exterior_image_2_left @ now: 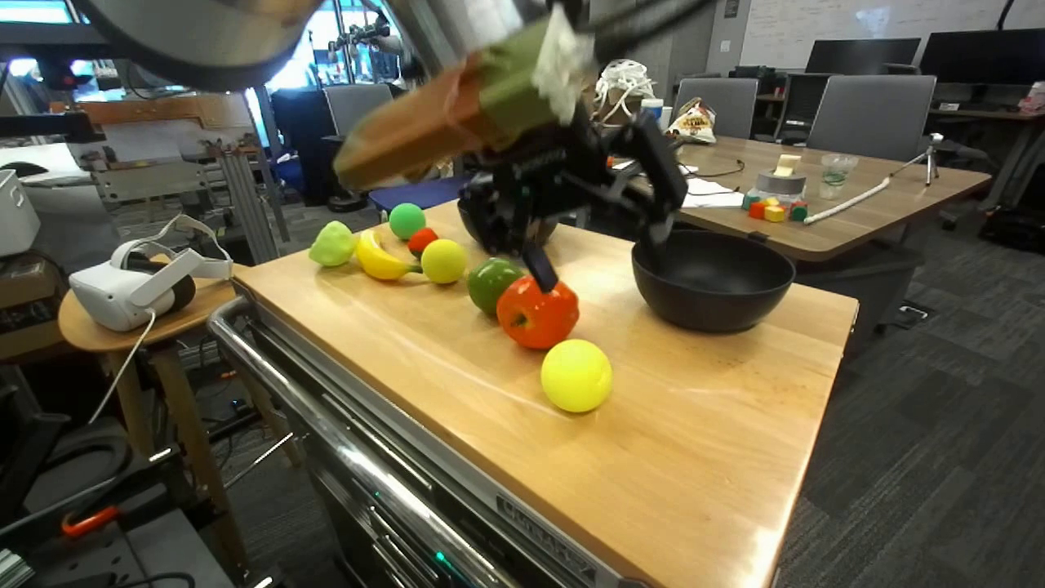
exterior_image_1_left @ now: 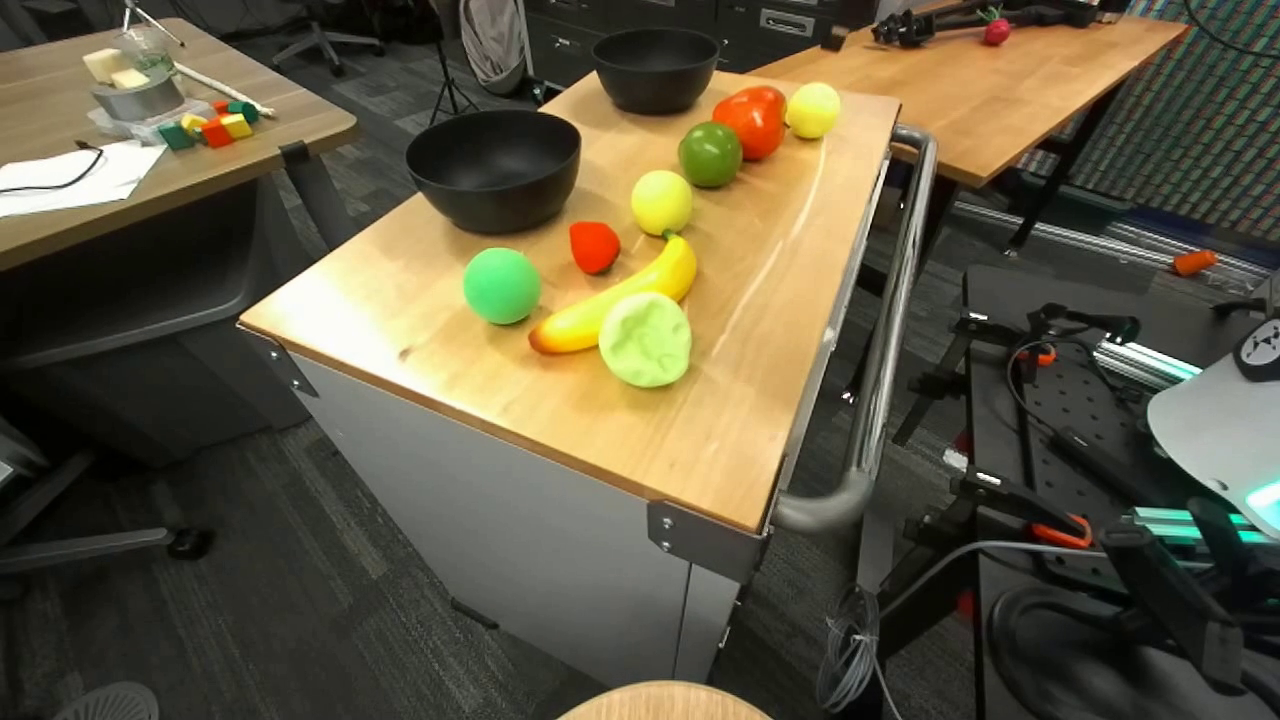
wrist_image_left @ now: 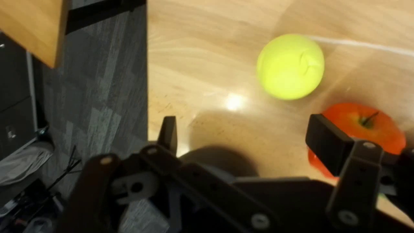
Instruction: Remove the fruits and vegetables from the black bowls and place them on the countertop
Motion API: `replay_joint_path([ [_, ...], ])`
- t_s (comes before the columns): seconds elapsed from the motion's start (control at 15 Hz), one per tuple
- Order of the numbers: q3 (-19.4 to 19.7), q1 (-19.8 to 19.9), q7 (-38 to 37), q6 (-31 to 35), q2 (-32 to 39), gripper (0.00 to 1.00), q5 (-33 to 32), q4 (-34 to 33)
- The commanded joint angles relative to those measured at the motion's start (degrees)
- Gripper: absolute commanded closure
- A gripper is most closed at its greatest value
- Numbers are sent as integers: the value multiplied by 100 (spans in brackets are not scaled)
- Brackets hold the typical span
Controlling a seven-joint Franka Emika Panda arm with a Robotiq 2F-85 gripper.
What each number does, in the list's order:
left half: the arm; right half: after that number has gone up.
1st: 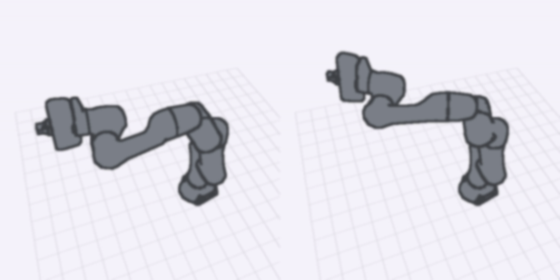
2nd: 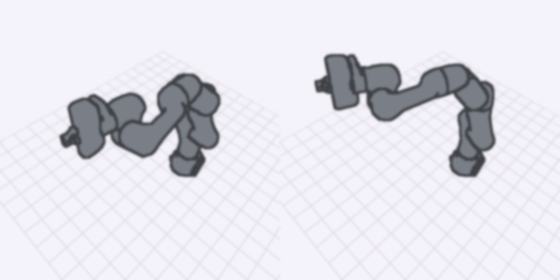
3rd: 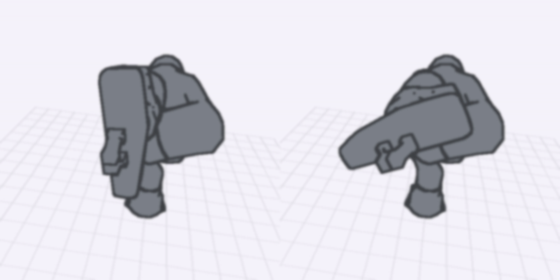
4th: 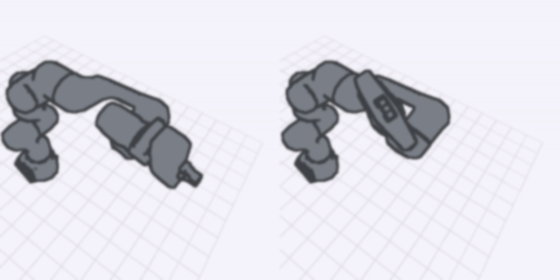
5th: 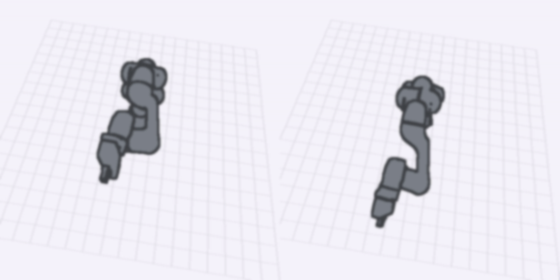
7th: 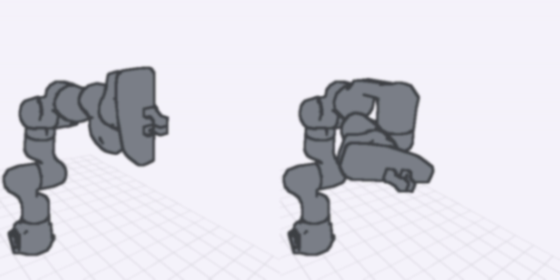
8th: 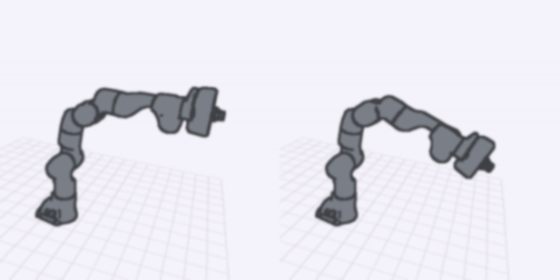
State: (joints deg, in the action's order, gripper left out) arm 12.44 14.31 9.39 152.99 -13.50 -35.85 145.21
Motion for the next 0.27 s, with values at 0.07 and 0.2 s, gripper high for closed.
replay_joint_path([
  [0.07, -169, 85, -78, -148, -568, 0, -375, -106],
  [0.2, -279, 106, -142, -354, -1032, 0, -563, -132],
])
